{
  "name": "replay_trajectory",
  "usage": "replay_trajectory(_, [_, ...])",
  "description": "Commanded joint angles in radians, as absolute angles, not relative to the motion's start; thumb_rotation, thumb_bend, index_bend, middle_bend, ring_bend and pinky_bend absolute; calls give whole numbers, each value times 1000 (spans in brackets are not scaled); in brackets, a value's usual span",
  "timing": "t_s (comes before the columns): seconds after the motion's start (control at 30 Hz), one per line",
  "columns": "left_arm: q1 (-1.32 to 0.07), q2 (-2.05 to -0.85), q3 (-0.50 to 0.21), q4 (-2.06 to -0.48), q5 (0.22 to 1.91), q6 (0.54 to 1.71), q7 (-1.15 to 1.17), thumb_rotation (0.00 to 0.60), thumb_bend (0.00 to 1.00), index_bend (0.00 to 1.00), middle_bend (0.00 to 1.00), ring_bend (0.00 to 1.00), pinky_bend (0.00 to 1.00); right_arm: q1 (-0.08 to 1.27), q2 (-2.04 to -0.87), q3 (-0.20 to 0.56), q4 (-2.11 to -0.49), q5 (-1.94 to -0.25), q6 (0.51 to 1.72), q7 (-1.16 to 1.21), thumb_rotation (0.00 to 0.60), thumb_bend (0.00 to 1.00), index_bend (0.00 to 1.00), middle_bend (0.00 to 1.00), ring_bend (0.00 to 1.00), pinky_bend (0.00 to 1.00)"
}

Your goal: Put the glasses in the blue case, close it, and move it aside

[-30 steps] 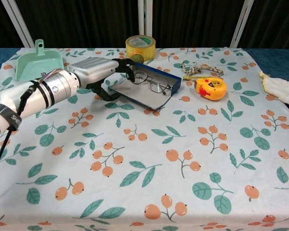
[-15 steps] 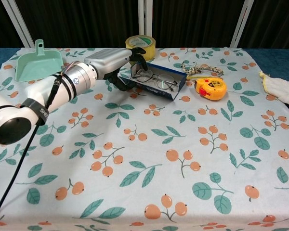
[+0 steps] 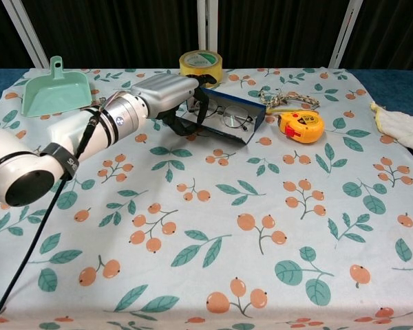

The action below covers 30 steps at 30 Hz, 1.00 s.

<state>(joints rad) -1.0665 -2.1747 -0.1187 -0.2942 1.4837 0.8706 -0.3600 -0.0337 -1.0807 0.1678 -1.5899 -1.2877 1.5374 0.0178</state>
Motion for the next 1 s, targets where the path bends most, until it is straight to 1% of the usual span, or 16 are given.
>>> replay_trajectory(0.03, [-1043,-2157,-94,-300,1506,907,-362,600,406,677,16,58,163,-32,-1082,167,-1592,-1290,1536,16,600,176,0,0,0,0])
replay_trajectory(0.1, [-1020,-2136,-78,-317,1522,954,-364,600,414,709,16,58,162,-30,-1084,168,-1594,-1292,1535,13,600,176,0,0,0,0])
replay_trajectory(0.23, [-951,-2066,-50,-393,1543,1048,-368,600,425,724,20,58,162,-25,-1088,165,-1598,-1301,1532,7,600,176,0,0,0,0])
replay_trajectory(0.37, [-833,-1930,8,-567,1574,1156,-344,600,427,725,28,58,162,-17,-1098,159,-1595,-1310,1521,-1,600,176,0,0,0,0])
replay_trajectory(0.53, [-713,-1739,75,-814,1593,1234,-241,600,427,725,32,58,162,-8,-1107,152,-1596,-1325,1514,-15,600,176,0,0,0,0])
replay_trajectory(0.67, [-656,-1577,99,-1017,1583,1255,-177,600,427,727,32,58,162,-4,-1109,145,-1600,-1342,1516,-29,600,176,0,0,0,0])
replay_trajectory(0.8, [-633,-1472,107,-1168,1589,1268,-101,600,428,742,32,58,162,2,-1111,144,-1605,-1345,1511,-40,600,176,0,0,0,0])
replay_trajectory(0.9, [-644,-1447,102,-1218,1584,1222,-35,600,428,745,32,58,162,8,-1116,139,-1607,-1350,1503,-50,600,176,0,0,0,0])
replay_trajectory(1.0, [-676,-1454,83,-1251,1546,1121,15,600,428,745,32,58,163,9,-1121,134,-1607,-1358,1503,-52,600,176,0,0,0,0])
